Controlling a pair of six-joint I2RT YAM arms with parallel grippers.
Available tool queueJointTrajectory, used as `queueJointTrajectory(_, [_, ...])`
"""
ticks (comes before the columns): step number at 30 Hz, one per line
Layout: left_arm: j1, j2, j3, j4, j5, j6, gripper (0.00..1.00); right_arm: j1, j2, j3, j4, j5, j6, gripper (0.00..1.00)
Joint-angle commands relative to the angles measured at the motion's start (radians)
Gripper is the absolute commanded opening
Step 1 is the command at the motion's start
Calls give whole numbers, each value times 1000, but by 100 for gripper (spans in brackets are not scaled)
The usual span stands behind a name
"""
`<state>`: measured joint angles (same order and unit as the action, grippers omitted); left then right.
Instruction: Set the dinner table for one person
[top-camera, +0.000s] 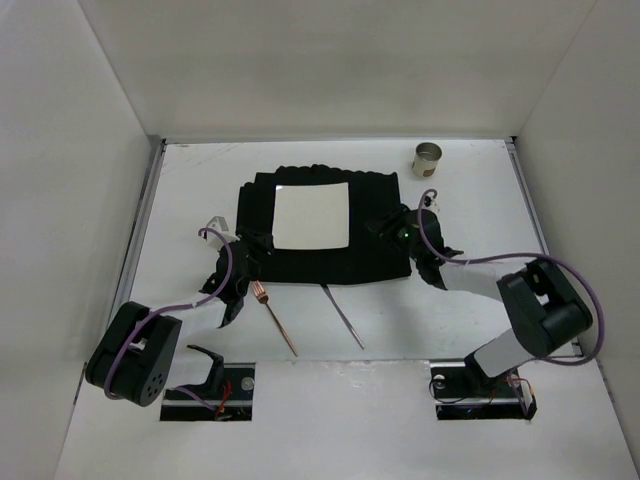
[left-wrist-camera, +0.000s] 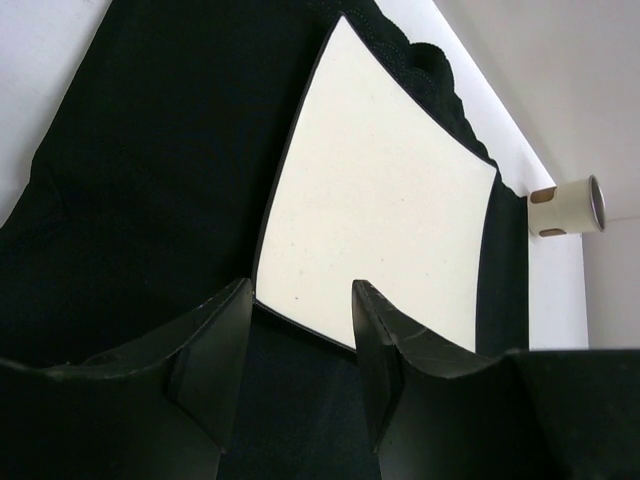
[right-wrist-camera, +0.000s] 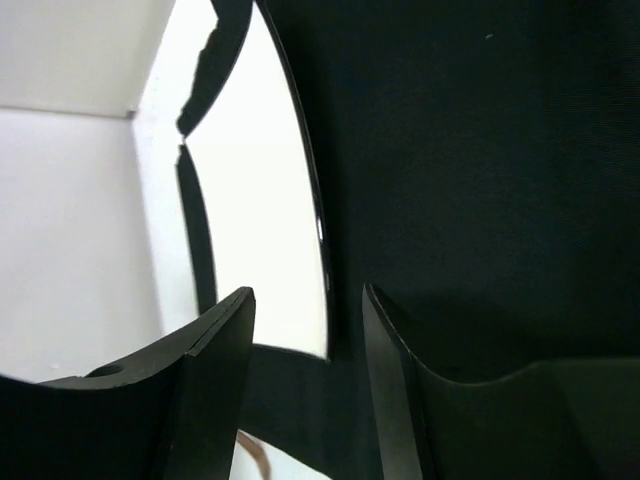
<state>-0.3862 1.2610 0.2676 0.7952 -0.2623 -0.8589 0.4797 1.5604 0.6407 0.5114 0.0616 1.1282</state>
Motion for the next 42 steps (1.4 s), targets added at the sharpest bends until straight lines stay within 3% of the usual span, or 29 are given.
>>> queueJointTrajectory(1, [-6,-25,-14,32,-15,-8,42,38,-109,-27,-186,73,-186,49])
queueJointTrajectory(7, [-7,-6,-8,32,-14,-15,42,180,-249,2,-483,72,-392,13])
queueJointTrajectory(9, [-7,-6,-8,32,-14,-17,42,236,-257,34,-575,63,-441,14])
queueJointTrajectory(13, [-1,-8,-10,32,-15,-19,42,372,-240,88,-686,37,-534,32])
queueJointTrajectory(20, [4,-6,-11,32,-15,-19,42,461,-195,131,-737,-18,-570,43])
queueJointTrajectory(25, [-4,-11,-11,32,-15,-15,43,526,-132,148,-741,-19,-578,40])
queueJointTrajectory(42, [-4,3,-8,32,-5,-26,43,579,-4,165,-718,-19,-584,36])
